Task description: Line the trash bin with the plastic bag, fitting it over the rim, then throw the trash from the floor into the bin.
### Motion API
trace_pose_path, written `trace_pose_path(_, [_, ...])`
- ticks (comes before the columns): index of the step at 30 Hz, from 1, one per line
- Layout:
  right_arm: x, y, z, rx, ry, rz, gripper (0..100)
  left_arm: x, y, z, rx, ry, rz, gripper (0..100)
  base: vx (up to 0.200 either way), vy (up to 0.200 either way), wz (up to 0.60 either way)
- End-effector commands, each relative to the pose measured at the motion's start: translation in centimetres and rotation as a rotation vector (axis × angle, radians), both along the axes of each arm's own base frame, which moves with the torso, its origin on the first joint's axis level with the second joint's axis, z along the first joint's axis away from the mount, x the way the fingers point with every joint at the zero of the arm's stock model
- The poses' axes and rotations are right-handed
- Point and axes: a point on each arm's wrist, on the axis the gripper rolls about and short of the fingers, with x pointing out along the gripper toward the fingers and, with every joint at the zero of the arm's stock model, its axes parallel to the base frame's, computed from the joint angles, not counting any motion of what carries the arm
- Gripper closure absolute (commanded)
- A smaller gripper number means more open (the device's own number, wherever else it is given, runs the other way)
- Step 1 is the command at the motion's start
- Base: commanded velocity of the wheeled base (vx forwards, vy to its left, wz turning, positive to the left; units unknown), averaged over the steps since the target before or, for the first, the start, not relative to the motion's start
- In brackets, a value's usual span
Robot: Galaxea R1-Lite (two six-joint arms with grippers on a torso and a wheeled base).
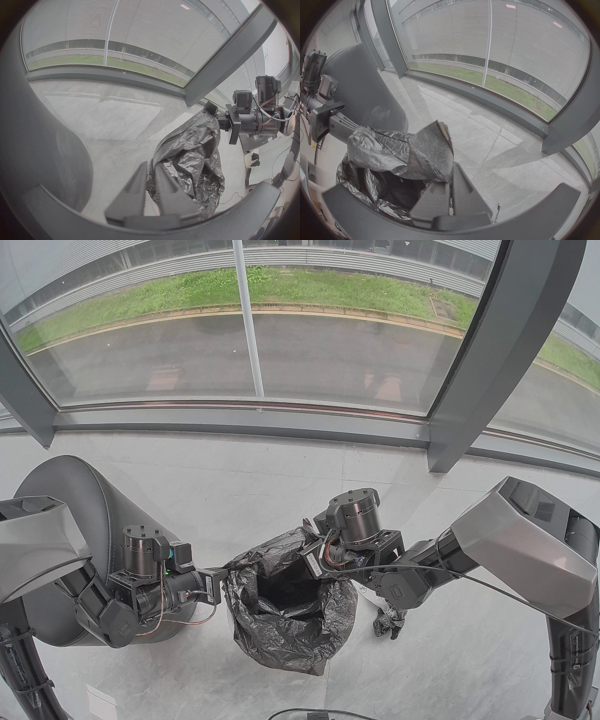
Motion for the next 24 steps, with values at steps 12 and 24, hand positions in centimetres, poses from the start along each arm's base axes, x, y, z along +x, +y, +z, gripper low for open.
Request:
trace_pose_path(12, [0.0, 0.0, 0.4, 0.011, -0.011, 0.001, 100, 0.1, -2.1, 0.6, 0.12, -0.11, 0.051, 0, 0.0, 0.0, 0.0])
trace_pose_path(24, [0.0, 0.0, 0.4, 0.015, -0.01, -0.001, 100, 0.2, -2.0, 0.1, 0.228, -0.15, 0.051, 0, 0.0, 0.0, 0.0])
